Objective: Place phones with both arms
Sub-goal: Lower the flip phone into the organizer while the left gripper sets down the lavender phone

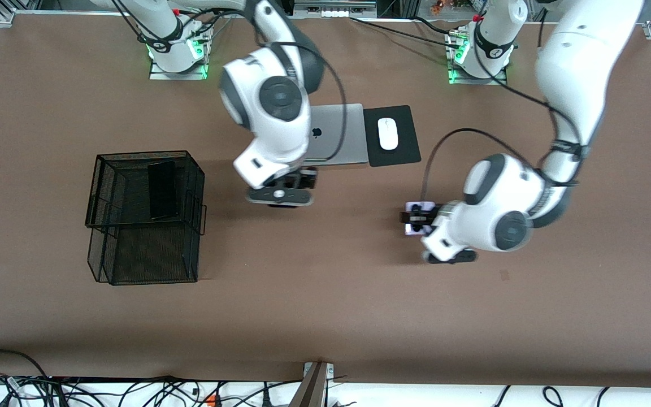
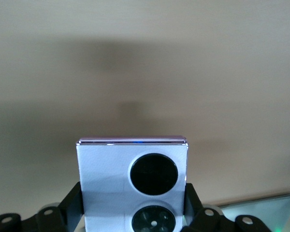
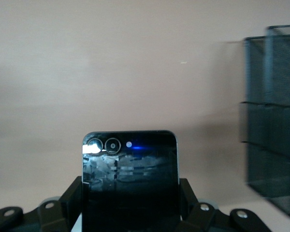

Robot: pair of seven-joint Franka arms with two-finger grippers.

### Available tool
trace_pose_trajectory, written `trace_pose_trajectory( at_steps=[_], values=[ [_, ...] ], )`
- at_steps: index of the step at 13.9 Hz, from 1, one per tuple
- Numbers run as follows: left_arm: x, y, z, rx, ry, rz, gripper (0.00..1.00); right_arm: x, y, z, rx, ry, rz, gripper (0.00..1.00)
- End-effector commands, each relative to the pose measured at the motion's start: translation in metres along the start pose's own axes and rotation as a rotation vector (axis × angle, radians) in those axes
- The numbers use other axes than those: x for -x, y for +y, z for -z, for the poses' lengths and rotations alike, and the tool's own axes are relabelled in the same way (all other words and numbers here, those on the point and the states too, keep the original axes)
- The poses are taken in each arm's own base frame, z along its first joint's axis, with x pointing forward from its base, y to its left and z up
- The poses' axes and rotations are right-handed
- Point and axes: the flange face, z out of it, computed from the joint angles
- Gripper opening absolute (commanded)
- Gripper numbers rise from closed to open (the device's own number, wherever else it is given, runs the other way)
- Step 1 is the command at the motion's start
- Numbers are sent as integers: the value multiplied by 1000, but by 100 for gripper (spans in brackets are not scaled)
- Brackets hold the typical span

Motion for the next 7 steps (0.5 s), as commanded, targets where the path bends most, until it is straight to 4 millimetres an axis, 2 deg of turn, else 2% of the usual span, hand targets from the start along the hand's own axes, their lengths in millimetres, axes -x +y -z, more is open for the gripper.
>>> trace_pose_trajectory(
  at_steps=[1,2,4,6,7],
  values=[
    [6,47,-35,43,48,25,39,14,92,0,-36,-52,45,0],
    [12,67,-51,52,60,13,40,11,131,-6,-45,-56,60,0],
    [22,90,-78,62,66,-7,42,9,206,-18,-73,-60,106,0],
    [35,101,-100,42,38,-28,46,7,275,-36,-92,-61,141,0],
    [42,106,-116,28,16,-39,46,9,304,-48,-102,-54,169,0]
  ],
)
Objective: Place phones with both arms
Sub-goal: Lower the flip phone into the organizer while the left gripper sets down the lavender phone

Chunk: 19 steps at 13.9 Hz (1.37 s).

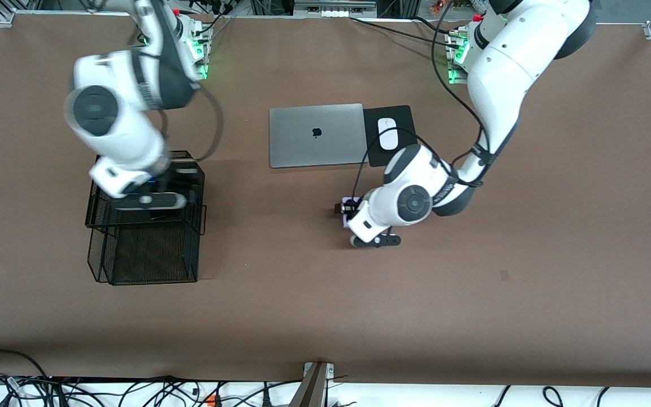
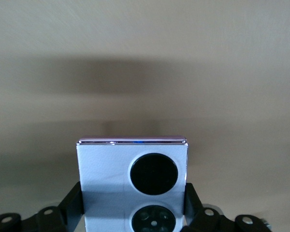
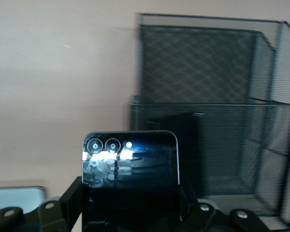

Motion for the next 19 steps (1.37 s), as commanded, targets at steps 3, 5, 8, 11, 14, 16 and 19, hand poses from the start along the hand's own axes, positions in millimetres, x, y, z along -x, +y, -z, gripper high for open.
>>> trace_pose_trajectory(
  at_steps=[3,5,8,11,14,16,19],
  values=[
    [14,11,-34,-10,-34,-10,50,33,105,-38,-55,15,82,0],
    [19,16,-38,-14,-39,-13,80,35,130,-58,-35,32,84,0],
    [18,16,-26,-13,-31,32,100,36,154,-78,-26,23,49,0],
    [10,2,33,-27,-13,73,100,32,154,-99,-50,-1,35,0],
    [8,-49,137,-102,-11,131,100,31,154,-107,-41,-19,26,0],
    [15,-82,195,-215,31,133,100,25,152,-106,-45,-17,14,86],
    [30,-134,278,-354,80,21,100,15,148,-89,-51,-14,22,100]
  ],
)
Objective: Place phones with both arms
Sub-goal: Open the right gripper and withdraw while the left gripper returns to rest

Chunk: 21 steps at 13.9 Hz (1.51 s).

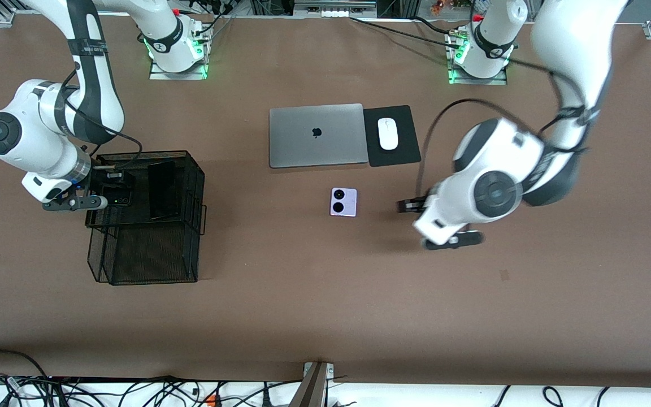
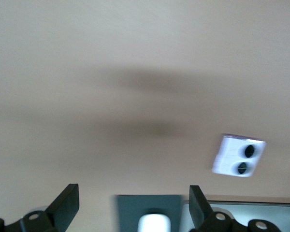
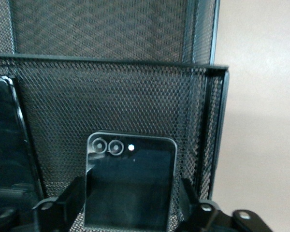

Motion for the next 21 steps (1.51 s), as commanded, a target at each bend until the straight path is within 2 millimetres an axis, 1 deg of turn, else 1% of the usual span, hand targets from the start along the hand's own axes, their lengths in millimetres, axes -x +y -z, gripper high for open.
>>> trace_pose_trajectory(
  at_steps=[1,2,3,4,6,7,8,9,10,11,12,13,14,15,16,17,19,20,21],
  values=[
    [17,-64,55,-77,36,-84,100,-14,-4,25,-23,4,14,100],
    [18,-93,70,-79,32,-125,100,-19,-6,37,-27,5,20,100],
    [18,-121,91,-75,52,-161,100,-23,-9,49,-31,6,26,100],
    [21,-144,114,-69,76,-175,100,-28,-14,63,-36,4,30,100],
    [24,-175,133,-62,60,-177,100,-36,-26,94,-46,-4,28,100],
    [29,-185,146,-62,68,-180,100,-38,-33,106,-51,-13,17,100],
    [39,-190,159,-71,88,-200,100,-40,-43,115,-55,-19,12,100],
    [47,-203,171,-86,107,-207,100,-42,-50,125,-55,-14,16,100],
    [54,-205,175,-99,113,-216,100,-43,-54,130,-55,-12,19,100],
    [62,-215,174,-85,121,-196,100,-45,-57,134,-56,-4,23,100],
    [70,-224,171,-33,161,-169,100,-46,-65,140,-54,8,38,100],
    [78,-236,161,0,198,-141,100,-48,-74,144,-52,15,43,100],
    [87,-245,160,20,250,-123,100,-49,-86,143,-53,14,28,100],
    [98,-247,160,21,278,-123,100,-50,-106,147,-59,20,11,100],
    [105,-246,156,17,272,-126,100,-52,-127,152,-65,28,-3,100],
    [107,-245,156,14,274,-129,100,-52,-147,154,-71,30,-20,100],
    [106,-245,155,12,271,-118,100,-55,-206,147,-70,25,-98,100],
    [102,-242,156,10,271,-123,100,-55,-240,141,-68,20,-135,100],
    [98,-241,156,8,273,-123,100,-52,-283,132,-65,11,-167,100]
  ],
)
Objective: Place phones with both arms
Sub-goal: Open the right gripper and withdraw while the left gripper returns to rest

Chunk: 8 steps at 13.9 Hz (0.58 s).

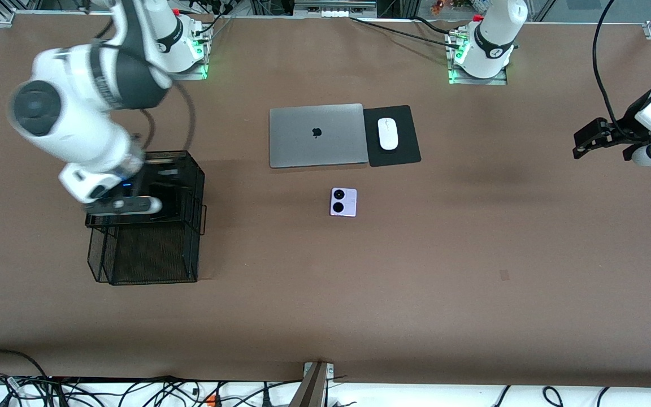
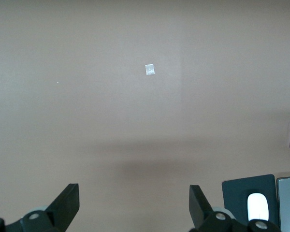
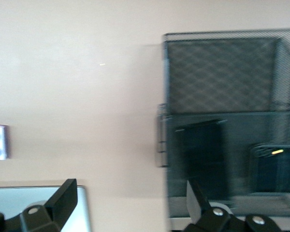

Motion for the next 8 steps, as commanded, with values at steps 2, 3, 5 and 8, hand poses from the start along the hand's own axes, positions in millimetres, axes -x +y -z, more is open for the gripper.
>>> trace_pose_trajectory(
  at_steps=[2,3,5,8],
  values=[
    [-4,5,1,9,16,-9,100,17,-129,-41,21,-18,-135,100],
    [-4,5,1,9,18,-9,100,21,-156,-50,16,-10,-174,100],
    [-4,6,1,9,16,-11,100,31,-199,-69,-3,0,-212,100],
    [-2,5,0,9,2,-15,100,53,-253,-109,10,49,-235,100]
  ],
)
